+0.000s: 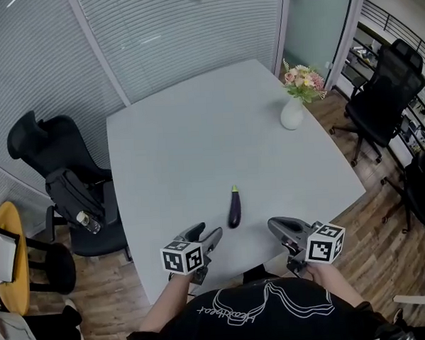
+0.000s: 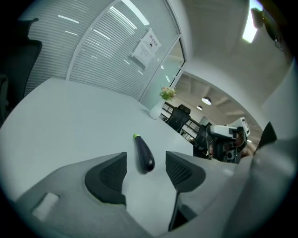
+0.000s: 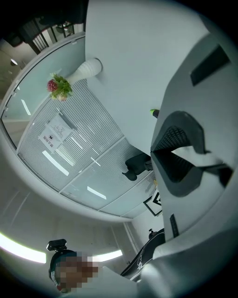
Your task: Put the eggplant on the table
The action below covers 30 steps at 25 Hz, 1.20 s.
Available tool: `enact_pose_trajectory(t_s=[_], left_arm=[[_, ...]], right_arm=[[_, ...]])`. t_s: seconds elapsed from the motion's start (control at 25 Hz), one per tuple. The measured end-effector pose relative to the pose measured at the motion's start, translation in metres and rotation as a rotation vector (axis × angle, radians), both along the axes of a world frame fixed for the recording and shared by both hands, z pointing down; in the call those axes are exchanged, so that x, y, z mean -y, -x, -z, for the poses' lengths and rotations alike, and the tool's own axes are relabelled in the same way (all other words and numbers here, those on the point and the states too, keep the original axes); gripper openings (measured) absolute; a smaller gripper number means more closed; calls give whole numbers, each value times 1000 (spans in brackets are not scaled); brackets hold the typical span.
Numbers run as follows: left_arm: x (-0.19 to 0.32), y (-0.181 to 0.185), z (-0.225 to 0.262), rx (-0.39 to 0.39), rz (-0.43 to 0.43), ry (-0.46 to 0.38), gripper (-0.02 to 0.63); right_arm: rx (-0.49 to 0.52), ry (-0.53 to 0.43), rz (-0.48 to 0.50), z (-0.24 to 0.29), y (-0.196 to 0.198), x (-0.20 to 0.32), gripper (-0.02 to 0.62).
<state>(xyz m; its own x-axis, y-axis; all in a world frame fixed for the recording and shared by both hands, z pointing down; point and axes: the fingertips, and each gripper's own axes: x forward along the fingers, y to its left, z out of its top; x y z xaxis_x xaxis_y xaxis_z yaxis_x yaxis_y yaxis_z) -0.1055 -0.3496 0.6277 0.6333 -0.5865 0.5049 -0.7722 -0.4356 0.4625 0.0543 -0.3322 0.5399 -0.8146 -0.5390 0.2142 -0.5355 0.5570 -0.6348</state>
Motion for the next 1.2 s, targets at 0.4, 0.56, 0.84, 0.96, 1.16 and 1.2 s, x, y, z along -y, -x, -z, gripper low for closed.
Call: enact_pose_trajectory(t_s=[0.4, 0.56, 0.84, 0.96, 1.16, 1.2], left_arm=[[-54, 1, 106, -175, -77, -195, 217], [-83, -2, 146, -234, -120, -276, 125], [-135, -5, 187, -249, -211, -396, 36], [-148, -3, 192, -198, -229, -442, 28], [-159, 4, 189, -164, -191, -459, 21], [-160, 6, 189, -165, -185, -456, 21]], right_arm=[[12, -125, 41, 34, 27, -39, 9], [31, -186, 88, 53, 40, -64, 9], [67, -241, 161, 74, 63, -99, 9], [75, -263, 178, 83, 73, -109, 9], [59, -272, 196, 80, 83, -125, 9], [56, -271, 200, 79, 85, -128, 8]])
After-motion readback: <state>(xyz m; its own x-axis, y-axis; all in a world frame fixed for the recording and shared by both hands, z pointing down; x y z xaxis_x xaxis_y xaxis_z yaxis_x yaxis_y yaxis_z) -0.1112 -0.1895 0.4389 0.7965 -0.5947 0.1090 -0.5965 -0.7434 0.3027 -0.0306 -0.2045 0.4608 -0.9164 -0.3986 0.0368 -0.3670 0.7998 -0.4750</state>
